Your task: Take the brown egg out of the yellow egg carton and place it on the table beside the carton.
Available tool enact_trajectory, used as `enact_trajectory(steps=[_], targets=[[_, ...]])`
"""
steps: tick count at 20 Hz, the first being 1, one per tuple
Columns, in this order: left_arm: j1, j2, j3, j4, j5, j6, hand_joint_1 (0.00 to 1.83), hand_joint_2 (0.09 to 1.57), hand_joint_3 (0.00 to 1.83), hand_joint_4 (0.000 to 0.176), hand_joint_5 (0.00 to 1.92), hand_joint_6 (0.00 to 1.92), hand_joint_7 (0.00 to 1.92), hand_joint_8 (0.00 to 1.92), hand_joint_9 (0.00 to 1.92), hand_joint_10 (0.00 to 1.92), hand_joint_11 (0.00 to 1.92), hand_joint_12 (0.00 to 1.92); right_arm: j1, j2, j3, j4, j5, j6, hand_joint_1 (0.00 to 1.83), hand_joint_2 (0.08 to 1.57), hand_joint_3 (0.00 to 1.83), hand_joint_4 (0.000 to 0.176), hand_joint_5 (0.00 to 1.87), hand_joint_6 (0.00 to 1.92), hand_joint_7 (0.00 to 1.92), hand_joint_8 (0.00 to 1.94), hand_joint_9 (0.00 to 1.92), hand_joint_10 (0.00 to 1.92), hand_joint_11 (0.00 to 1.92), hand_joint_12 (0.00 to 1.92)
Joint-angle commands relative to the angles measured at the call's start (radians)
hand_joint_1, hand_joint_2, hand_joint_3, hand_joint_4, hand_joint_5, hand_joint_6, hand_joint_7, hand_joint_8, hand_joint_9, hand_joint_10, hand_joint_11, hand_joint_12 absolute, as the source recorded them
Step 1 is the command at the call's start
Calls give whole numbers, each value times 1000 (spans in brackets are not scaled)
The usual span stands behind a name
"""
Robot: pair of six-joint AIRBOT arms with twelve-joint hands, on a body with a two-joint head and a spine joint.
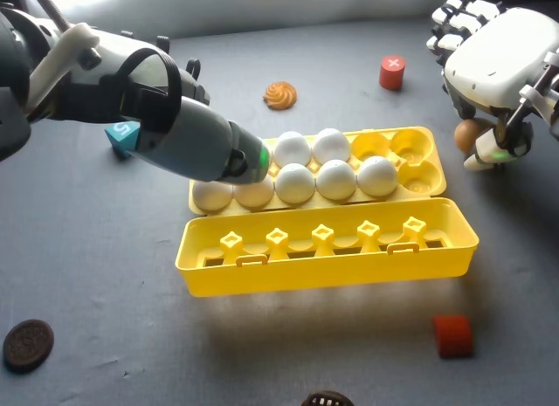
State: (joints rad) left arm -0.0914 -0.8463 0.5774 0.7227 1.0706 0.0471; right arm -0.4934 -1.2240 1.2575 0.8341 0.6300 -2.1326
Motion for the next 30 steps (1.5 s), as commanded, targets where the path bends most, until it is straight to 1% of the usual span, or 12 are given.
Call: enact_trajectory(steps=[1, 2, 3, 4, 7, 14, 15, 21, 25, 27, 29, 30], targets=[[-11, -2, -4, 68, -37, -3, 0, 1220, 2, 0, 92, 0, 92, 1, 81, 0, 0, 137, 14, 5, 4, -40, 99, -2, 1099, 969, 2, 176, 1481, 4, 231, 7, 49, 11, 0, 0], [-11, -2, -4, 68, -37, -3, 0, 1220, 2, 0, 92, 0, 92, 1, 81, 0, 0, 137, 14, 6, 4, -40, 99, -2, 1099, 969, 2, 176, 1481, 4, 231, 7, 49, 11, 0, 0], [-11, -2, -4, 68, -37, -3, 0, 1215, 0, 0, 98, 1, 96, 1, 85, 1, 0, 156, 15, 6, 4, -40, 99, -1, 926, 922, 0, 105, 1214, 0, 246, 10, 71, 17, 0, 0], [-11, -2, -4, 68, -37, -3, 0, 1217, 0, 0, 116, 4, 112, 3, 98, 3, 0, 187, 15, 6, 4, -40, 103, -1, 855, 884, 0, 83, 1113, 0, 263, 11, 85, 18, 0, 0], [-11, -2, -4, 68, -37, -3, 0, 1216, 0, 0, 130, 3, 129, 2, 114, 3, 0, 246, 20, 8, 3, -40, 110, -1, 805, 832, 0, 78, 1072, 0, 248, 0, 78, 2, 0, 0], [-11, -1, -4, 68, -37, -3, 0, 1215, 0, 0, 121, 2, 112, 2, 101, 1, 0, 199, 56, 107, -98, -33, 110, -3, 670, 851, 0, 120, 940, 0, 172, 0, 1, 0, 0, 0], [-11, -1, -5, 68, -37, -3, 0, 1209, 0, 0, 125, 3, 113, 3, 99, 0, 0, 195, 62, 152, -147, -19, 110, -7, 617, 820, 0, 174, 911, 0, 150, 0, 0, 0, 0, 0], [-14, -2, -7, 68, -35, -3, 0, 1199, 0, 0, 110, 1, 119, 1, 104, 1, 0, 182, 65, 401, -416, -9, 110, -21, 549, 796, 0, 144, 901, 8, 156, 6, 0, 0, 0, 0], [-15, -1, -6, 68, -35, -8, 0, 1198, 0, 0, 133, 1, 153, 1, 125, 2, 0, 173, 89, 555, -582, 81, 111, -111, 516, 796, 0, 161, 921, 15, 170, 9, 0, 0, 0, 0], [-16, -1, -7, 68, -35, -10, 0, 1201, 1, 0, 106, 0, 110, 0, 94, 0, 0, 168, 89, 620, -653, 83, 118, -125, 526, 817, 0, 149, 927, 16, 217, 20, 0, 0, 0, 0], [-17, -1, -7, 68, -35, -14, 0, 1208, 0, 0, 106, 0, 117, 0, 104, 0, 0, 216, 89, 660, -712, 118, 148, -176, 486, 852, 4, 88, 950, 17, 295, 12, 92, 22, 0, 0], [-17, 0, -7, 68, -35, -14, 0, 1208, 0, 0, 106, 0, 117, 0, 104, 0, 0, 216, 89, 678, -739, 151, 151, -196, 486, 852, 4, 88, 950, 17, 295, 12, 92, 22, 0, 0]])
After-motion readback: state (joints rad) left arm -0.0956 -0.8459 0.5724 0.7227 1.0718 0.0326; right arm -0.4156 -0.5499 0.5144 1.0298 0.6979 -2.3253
